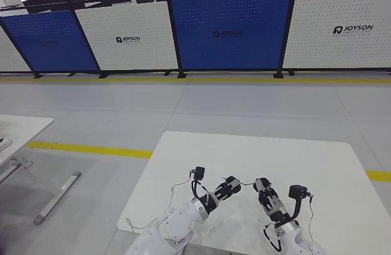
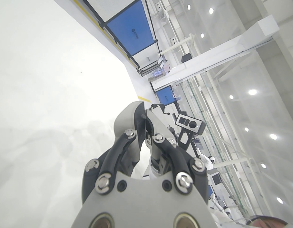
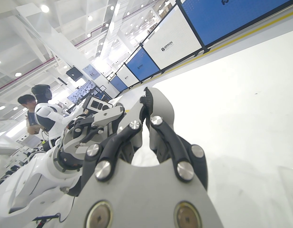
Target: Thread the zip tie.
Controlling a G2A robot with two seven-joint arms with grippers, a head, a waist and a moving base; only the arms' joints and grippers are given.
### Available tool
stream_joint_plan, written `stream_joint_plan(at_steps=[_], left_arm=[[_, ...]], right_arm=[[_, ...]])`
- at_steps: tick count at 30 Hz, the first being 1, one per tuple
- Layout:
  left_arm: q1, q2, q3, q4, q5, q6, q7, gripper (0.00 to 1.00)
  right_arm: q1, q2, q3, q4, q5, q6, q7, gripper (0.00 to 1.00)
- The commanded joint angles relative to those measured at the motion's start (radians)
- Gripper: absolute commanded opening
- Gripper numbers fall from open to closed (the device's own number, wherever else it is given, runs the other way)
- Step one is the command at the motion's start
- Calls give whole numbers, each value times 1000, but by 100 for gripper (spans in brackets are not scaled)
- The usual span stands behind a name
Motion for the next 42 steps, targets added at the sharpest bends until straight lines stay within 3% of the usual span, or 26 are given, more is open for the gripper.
stream_joint_plan(at_steps=[1, 5, 9, 13, 23, 28, 35, 40, 41, 42], left_arm=[[-1, -1, -1, 2, -2, 6, 2, 0], [-5, -2, 3, 11, -3, 13, -4, 0], [-10, -3, 5, 16, -6, 17, -1, 0], [-12, -4, 4, 19, -7, 17, -3, 0], [-16, -6, 4, 24, -12, 27, 1, 0], [-15, -7, 3, 23, -12, 30, 5, 0], [-12, -7, 1, 15, -10, 34, 12, 0], [-11, -8, 0, 12, -8, 36, 12, 0], [-10, -8, 0, 12, -8, 36, 12, 0], [-10, -8, 0, 12, -9, 36, 12, 0]], right_arm=[[0, 0, -1, 0, 0, -3, 6, 0], [-1, 0, -1, -2, -4, -3, 10, 0], [0, 0, -3, -1, -4, -3, 12, 12], [3, 0, -5, 1, -2, -3, 15, 16], [2, 2, -5, 3, -8, -3, 18, 18], [-1, 4, -8, 3, -17, -3, 27, 26], [-5, 7, -6, 3, -16, -3, 20, 22], [-7, 9, -4, 1, -14, -3, 17, 9], [-7, 9, -4, 0, -13, -3, 17, 0], [-6, 10, -4, 0, -14, -3, 17, 0]])
